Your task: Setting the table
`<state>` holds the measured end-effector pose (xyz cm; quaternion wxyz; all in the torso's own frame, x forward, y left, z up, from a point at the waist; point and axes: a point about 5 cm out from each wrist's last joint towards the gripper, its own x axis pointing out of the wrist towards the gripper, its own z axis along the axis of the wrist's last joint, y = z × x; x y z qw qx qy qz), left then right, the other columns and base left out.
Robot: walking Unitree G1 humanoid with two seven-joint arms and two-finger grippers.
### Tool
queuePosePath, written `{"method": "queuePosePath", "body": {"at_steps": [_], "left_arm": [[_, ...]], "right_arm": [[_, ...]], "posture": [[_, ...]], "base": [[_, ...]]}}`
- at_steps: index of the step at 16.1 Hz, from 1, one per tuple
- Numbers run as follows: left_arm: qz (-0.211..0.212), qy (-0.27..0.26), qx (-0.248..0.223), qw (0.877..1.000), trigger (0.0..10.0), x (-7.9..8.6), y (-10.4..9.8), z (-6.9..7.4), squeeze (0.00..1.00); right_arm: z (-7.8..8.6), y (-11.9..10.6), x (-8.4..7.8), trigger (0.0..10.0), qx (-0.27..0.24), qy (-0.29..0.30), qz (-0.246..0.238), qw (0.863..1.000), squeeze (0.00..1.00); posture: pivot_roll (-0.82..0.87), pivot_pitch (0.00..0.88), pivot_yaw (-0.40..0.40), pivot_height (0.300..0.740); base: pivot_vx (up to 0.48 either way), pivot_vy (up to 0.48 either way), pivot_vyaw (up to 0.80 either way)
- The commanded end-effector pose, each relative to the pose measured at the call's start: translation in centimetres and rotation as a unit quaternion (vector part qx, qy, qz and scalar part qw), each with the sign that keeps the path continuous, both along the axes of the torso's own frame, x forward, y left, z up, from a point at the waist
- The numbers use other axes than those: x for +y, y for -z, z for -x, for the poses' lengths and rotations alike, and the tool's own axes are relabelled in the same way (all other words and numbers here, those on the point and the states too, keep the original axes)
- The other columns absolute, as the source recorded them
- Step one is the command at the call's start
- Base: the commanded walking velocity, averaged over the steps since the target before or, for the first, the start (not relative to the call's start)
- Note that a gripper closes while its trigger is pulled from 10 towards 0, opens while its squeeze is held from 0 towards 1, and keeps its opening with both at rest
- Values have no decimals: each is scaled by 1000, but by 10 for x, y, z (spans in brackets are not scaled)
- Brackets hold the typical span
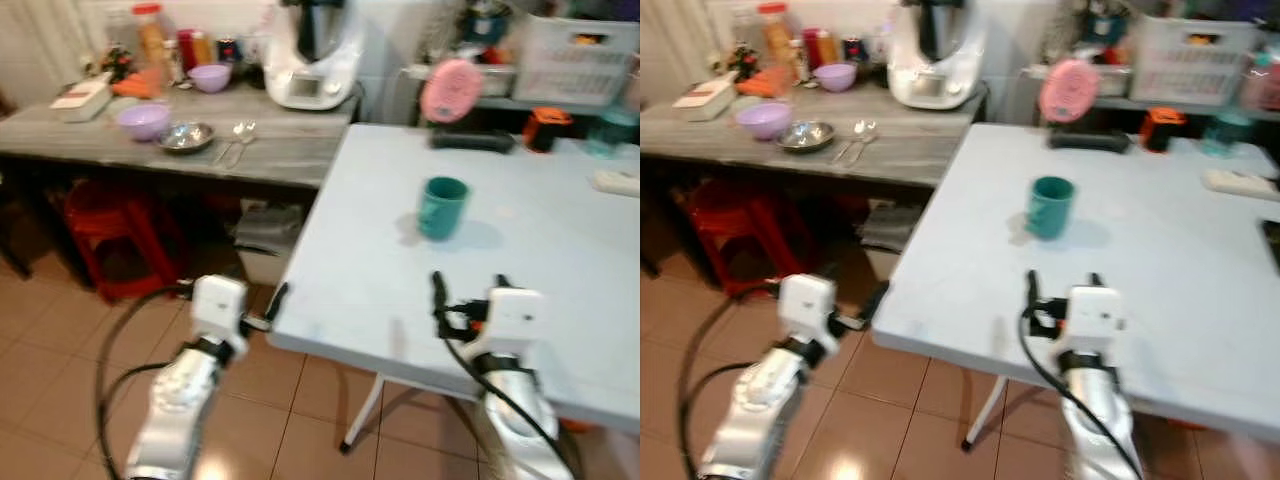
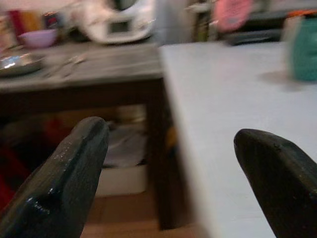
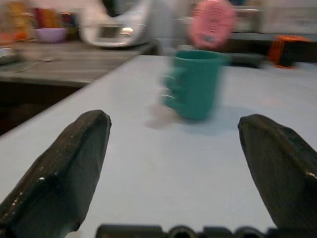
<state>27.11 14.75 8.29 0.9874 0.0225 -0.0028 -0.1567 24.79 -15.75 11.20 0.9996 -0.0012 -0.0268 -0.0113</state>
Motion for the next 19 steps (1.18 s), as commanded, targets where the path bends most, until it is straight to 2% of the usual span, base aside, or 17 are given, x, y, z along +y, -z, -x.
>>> {"method": "queuePosePath", "body": {"at_steps": [1, 10, 13, 16, 19], "left_arm": [[1, 8, -5, 1000, 10000, -6, -3, -3, 0], [2, 12, 0, 1000, 10000, -7, -2, -2, 0], [4, 17, 8, 1000, 10000, -7, 1, 0, 0], [25, 87, -1, 996, 10000, -8, -1, 12, 0], [36, 174, 19, 984, 10000, -6, -2, 26, 0]], "right_arm": [[0, -1, -6, 10000, -2, 9, 5, 1000, 0], [-1, -1, -7, 10000, -2, 20, 4, 1000, 0], [-3, 0, -7, 10000, 0, 27, 7, 1000, 0], [-2, 4, -9, 10000, 12, 34, 22, 999, 0], [-10, 3, -10, 10000, 14, 33, 23, 999, 0]], "posture": [[-1, 0, 39, 740], [-2, 0, 38, 740], [0, 0, 36, 740], [5, 0, 28, 740], [7, 0, 22, 740]], "base": [[292, 0, 0], [285, 0, 0], [0, 0, 0], [0, 0, 0], [0, 0, 0]]}}
